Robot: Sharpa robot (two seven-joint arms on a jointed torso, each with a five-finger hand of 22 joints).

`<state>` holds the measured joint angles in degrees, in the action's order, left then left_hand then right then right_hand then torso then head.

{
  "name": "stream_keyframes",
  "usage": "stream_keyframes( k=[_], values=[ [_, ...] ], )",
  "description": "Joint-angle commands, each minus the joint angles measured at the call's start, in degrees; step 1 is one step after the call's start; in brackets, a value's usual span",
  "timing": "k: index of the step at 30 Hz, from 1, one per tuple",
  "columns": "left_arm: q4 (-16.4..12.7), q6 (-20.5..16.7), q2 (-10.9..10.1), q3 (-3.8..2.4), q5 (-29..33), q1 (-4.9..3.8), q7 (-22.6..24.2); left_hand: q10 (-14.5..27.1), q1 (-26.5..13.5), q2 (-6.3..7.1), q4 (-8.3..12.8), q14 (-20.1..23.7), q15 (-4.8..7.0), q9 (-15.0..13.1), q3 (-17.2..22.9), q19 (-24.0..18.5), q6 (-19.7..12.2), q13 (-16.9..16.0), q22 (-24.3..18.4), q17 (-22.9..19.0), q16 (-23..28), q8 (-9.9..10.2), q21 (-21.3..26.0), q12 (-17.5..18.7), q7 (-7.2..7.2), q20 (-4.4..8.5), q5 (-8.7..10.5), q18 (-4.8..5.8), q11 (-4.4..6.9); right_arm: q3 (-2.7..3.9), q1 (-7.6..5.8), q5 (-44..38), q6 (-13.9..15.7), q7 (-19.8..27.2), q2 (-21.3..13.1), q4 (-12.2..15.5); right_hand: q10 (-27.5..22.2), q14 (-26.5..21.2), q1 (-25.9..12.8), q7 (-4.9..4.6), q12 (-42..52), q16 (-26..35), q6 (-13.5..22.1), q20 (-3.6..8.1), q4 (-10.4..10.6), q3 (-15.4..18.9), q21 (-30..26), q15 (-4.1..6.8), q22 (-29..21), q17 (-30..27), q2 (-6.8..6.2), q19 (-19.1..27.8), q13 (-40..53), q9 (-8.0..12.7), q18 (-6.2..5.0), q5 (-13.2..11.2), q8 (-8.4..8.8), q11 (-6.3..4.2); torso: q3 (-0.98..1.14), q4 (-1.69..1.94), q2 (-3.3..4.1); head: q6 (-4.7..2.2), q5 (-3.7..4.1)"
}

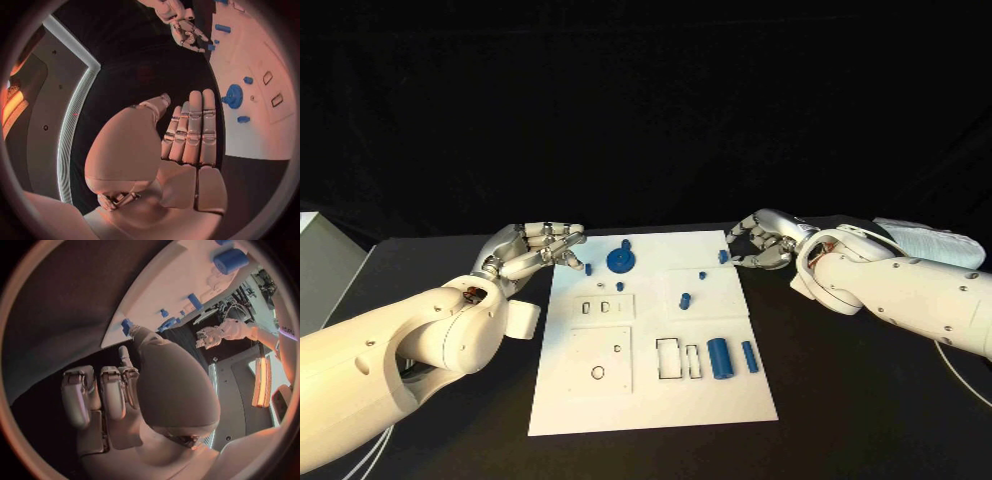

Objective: Assemble the parts on the task board

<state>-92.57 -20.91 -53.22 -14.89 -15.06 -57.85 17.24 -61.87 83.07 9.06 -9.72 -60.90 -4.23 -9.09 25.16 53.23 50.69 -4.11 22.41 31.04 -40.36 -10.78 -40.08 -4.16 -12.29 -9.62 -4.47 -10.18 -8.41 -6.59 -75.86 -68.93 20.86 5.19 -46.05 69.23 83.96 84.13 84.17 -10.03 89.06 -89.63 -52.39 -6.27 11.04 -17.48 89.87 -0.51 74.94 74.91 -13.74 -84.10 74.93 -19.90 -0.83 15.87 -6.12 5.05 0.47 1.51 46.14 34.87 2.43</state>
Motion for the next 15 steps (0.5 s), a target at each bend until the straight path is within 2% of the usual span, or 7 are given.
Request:
stream_keyframes(
  k=[1, 9, 15],
  values=[
    [-0.09, 0.98, 0.02, -0.04, -0.26, 0.05, 0.60, -0.34, -0.47, 0.08, 0.09, 0.35, -0.05, -0.08, 0.26, -0.45, 0.37, -0.03, 0.08, 0.04, -0.27, -0.22, -0.29, 0.01, 0.15, -0.07, -0.03, -0.18, -0.06, 0.01, 0.10, -1.43, -1.40, 0.45, 0.45, -0.51, 4.83, 5.87, 0.32, -0.14, -0.17, -0.37, 0.46, -0.30, -0.25, 0.13, 0.13, -0.37, 15.06, 15.09, -0.23, -5.90, 13.97, 0.05, 0.83, 0.21, 0.29, 0.26, 0.05, 0.02, 0.12, 0.04, 0.07],
    [-0.20, 1.08, -0.11, -0.04, -0.41, 0.06, 0.55, -0.34, -0.47, 0.08, 0.09, 0.35, -0.05, -0.08, 0.26, -0.45, 0.37, -0.03, 0.08, 0.04, -0.27, -0.22, -0.29, 0.01, 0.15, -0.07, -0.03, -0.18, -0.06, 0.02, 0.46, -1.98, 0.19, 0.28, 2.03, -1.77, 4.94, 5.87, -0.06, -0.20, -0.06, -0.37, 0.40, -0.44, 0.07, 0.17, 0.13, -0.49, 15.06, 15.09, -0.03, -5.90, 14.07, 0.04, 0.83, 0.43, 0.30, 0.34, 0.08, -0.06, 0.11, 0.31, 0.00],
    [-0.19, 1.05, -0.21, -0.04, -0.45, 0.07, 0.47, -0.29, -0.51, 0.09, 0.10, 0.38, -0.06, -0.09, 0.31, -0.52, 0.34, -0.02, 0.14, 0.03, -0.31, -0.21, -0.38, 0.04, 0.15, -0.07, -0.03, -0.18, -0.06, 0.02, 0.59, -2.38, 0.50, 0.11, 2.49, -1.82, 4.99, 5.87, -0.25, -0.22, -0.02, -0.37, 0.25, -0.50, 0.26, 0.11, 0.13, -0.53, 15.06, 15.09, 0.14, -5.90, 14.12, 0.01, 0.83, 0.67, 0.24, 0.37, -0.06, 0.06, 0.10, 0.46, 0.02]
  ],
)
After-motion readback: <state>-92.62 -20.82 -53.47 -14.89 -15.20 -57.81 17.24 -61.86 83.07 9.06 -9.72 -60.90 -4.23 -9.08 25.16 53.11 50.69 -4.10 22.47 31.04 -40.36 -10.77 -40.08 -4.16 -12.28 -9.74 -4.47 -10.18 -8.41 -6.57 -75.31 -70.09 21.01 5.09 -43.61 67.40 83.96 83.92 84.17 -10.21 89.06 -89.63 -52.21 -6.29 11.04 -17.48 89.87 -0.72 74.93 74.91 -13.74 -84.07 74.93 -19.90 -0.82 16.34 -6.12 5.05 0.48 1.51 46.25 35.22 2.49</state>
